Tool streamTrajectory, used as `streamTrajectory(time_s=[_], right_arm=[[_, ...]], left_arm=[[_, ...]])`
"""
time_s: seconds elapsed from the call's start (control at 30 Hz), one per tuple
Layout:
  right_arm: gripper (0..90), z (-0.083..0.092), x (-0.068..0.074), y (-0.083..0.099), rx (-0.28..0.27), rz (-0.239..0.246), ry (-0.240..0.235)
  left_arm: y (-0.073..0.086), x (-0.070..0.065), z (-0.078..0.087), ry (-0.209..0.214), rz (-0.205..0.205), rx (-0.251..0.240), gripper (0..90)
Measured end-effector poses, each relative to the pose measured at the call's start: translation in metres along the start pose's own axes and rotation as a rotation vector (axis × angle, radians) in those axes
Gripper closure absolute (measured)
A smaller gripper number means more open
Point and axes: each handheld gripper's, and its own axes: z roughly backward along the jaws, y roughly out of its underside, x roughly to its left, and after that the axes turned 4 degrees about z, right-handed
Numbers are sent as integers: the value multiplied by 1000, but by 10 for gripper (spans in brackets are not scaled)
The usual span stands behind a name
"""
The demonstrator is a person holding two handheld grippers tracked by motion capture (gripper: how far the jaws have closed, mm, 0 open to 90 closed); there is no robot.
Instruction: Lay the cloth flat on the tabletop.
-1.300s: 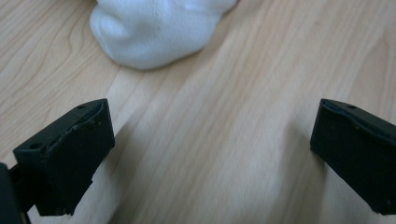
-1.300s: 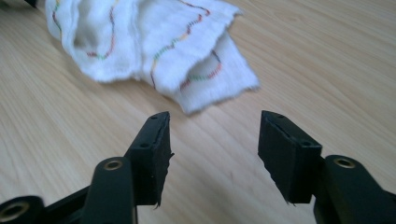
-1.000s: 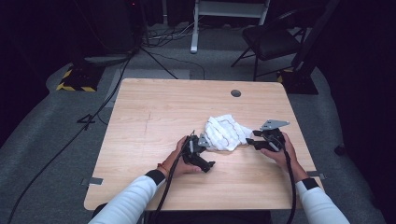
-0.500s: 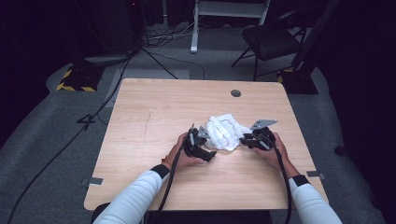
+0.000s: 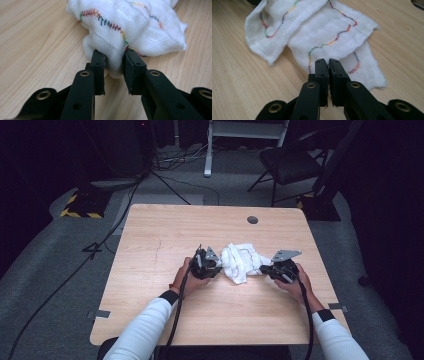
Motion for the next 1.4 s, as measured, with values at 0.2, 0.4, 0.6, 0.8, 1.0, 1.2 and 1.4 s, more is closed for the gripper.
streamTrajectory(time_s=[0.2, 0.4, 0.6, 0.8, 1.0, 1.2, 1.4], right_arm=[[878, 9, 1, 3, -8, 2, 5], [900, 13, -1, 11, 1, -5, 13], [850, 14, -2, 11, -17, -11, 26], [793, 13, -1, 9, -21, -9, 35], [770, 11, 0, 7, -21, -5, 28], [724, 7, 4, 5, -15, 9, 27], [625, 2, 6, 1, -22, 1, 15]], left_arm=[[7, 20, 15, -10, 32, 1, 761], [16, 32, 21, -42, 61, 32, 722], [18, 28, 37, -15, 79, 5, 523], [1, -15, 44, 68, -14, -77, 420], [-9, -67, 22, 129, -175, -31, 399], [-12, -71, -10, 111, -149, 48, 327], [-8, -57, -25, 74, -68, 79, 334]])
